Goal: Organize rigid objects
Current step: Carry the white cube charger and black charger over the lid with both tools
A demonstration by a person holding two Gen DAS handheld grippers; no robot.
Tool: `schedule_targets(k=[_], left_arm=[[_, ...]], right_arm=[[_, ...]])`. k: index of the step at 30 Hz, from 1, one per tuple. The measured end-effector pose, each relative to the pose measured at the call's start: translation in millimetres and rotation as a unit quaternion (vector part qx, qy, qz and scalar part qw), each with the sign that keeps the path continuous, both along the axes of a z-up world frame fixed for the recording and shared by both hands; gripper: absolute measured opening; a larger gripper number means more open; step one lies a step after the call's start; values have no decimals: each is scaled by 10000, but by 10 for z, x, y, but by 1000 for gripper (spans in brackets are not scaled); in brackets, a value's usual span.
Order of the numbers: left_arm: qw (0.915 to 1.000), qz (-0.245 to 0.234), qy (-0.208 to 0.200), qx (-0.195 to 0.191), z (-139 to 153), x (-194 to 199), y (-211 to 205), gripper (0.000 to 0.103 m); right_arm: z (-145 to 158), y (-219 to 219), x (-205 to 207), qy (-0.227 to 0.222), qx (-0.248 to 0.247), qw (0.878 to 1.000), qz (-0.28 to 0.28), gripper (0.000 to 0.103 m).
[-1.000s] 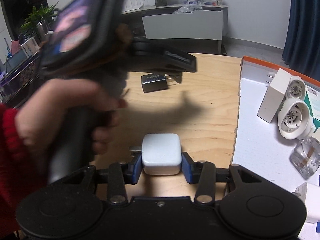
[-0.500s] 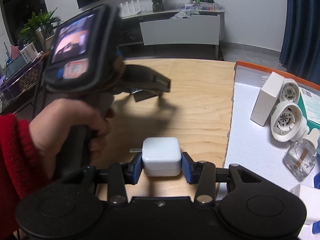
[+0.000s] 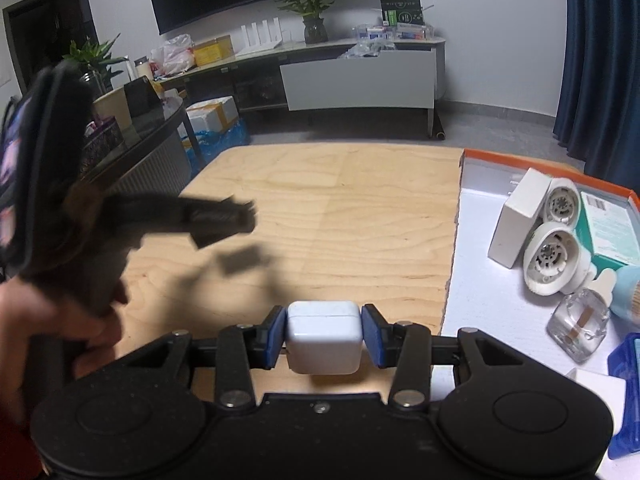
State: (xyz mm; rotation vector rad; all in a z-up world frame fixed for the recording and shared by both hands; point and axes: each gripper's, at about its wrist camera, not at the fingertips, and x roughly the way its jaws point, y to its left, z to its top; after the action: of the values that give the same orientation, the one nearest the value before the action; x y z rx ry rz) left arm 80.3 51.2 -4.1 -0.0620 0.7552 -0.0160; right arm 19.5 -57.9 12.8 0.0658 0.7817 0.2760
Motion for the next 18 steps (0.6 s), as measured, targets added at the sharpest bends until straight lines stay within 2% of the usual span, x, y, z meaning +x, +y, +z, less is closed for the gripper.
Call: schedule_targets(k=[12,18], left_arm=[[9993,234,-100,-277,199,-534,108,56],[9997,54,-113,-231,192,-662,50,56]], right_arm=[[220,-106,-275,-170,107,9998,-75,51],[282,-154,-411,-224,89,9996,-122,51]])
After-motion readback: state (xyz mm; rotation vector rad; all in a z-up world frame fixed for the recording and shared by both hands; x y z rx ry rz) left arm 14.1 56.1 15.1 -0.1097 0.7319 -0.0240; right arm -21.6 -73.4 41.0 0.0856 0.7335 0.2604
